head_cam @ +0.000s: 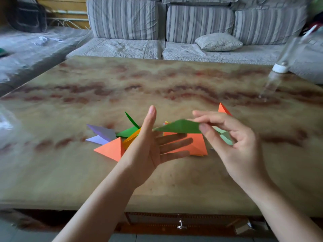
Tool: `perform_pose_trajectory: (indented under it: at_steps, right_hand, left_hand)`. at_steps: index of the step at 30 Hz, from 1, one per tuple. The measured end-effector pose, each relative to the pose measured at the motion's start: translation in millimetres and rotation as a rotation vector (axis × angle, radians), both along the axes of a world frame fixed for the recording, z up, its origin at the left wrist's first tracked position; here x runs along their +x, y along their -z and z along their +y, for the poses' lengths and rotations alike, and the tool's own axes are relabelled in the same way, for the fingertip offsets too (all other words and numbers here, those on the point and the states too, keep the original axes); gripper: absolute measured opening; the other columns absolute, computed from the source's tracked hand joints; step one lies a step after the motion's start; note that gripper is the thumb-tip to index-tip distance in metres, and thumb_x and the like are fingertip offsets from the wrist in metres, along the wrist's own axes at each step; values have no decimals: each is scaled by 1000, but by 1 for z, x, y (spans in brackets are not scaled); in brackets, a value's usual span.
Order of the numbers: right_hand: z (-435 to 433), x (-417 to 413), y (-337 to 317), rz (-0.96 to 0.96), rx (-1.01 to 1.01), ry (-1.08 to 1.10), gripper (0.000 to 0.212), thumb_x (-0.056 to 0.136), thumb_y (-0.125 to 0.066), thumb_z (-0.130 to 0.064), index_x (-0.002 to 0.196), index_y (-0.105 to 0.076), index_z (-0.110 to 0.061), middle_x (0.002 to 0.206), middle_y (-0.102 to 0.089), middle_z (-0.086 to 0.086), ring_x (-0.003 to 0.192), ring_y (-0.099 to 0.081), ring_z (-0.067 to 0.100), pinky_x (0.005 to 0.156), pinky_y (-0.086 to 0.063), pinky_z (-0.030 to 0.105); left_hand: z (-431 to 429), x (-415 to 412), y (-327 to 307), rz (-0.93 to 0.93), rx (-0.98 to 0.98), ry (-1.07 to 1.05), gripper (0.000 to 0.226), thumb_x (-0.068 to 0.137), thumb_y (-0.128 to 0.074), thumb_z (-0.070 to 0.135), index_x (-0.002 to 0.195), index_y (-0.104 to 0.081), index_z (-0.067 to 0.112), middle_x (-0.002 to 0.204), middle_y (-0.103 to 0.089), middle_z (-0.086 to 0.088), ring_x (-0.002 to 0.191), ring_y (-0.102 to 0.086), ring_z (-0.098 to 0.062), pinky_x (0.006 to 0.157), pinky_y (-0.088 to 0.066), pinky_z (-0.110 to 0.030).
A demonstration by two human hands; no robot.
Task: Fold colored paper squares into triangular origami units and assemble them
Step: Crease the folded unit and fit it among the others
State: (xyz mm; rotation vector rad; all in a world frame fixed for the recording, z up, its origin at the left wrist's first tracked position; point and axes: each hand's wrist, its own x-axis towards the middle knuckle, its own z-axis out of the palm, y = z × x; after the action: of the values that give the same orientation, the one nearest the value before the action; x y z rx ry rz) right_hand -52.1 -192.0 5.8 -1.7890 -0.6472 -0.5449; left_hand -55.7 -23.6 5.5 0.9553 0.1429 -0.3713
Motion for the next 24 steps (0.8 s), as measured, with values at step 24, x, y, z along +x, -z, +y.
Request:
perform_pose_trajectory:
  at_steps: [24]
  right_hand:
    - [8, 6, 5, 347, 229, 141, 18, 79, -70, -1, 87, -69, -17, 79, -68, -4, 72, -61, 2, 68, -47, 13]
  left_hand:
    - [-1, -3, 7, -409, 275, -149, 35, 80, -63, 3, 109, -66, 20, 96, -74, -9, 80, -70, -13, 69, -57, -24]
